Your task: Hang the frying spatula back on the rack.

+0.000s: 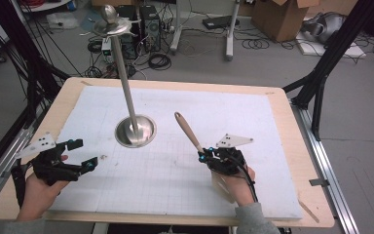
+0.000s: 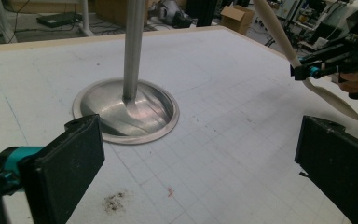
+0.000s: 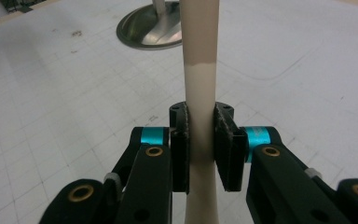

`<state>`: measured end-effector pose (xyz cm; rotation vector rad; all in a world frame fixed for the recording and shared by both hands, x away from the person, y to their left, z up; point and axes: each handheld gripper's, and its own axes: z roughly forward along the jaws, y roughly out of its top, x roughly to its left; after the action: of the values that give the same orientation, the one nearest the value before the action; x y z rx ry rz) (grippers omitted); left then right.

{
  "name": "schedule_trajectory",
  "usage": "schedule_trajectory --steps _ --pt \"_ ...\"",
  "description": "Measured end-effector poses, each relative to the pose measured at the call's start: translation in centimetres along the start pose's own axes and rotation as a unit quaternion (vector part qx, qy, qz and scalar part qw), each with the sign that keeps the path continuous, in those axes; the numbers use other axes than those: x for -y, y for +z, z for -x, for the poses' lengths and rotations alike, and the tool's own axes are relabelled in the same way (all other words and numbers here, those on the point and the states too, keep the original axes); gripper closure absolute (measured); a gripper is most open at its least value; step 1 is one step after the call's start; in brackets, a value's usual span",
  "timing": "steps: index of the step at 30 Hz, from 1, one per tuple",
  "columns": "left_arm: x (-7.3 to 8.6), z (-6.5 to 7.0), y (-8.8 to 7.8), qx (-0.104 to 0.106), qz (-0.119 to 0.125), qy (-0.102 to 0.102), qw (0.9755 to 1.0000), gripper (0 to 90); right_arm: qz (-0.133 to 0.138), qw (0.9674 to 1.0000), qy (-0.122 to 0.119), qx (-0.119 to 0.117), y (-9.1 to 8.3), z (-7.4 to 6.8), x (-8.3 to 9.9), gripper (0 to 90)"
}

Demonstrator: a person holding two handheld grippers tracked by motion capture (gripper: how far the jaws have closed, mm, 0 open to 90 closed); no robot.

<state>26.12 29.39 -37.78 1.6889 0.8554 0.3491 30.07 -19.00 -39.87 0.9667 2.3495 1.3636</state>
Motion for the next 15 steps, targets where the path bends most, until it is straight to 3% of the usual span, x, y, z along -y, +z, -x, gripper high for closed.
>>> schedule_trajectory --steps 15 --pt "-0.1 0.0 -0.2 0.002 0.008 0.000 1.0000 1.8 0.016 0.9993 -0.028 -0.016 -1.6 -0.5 -2.8 78.1"
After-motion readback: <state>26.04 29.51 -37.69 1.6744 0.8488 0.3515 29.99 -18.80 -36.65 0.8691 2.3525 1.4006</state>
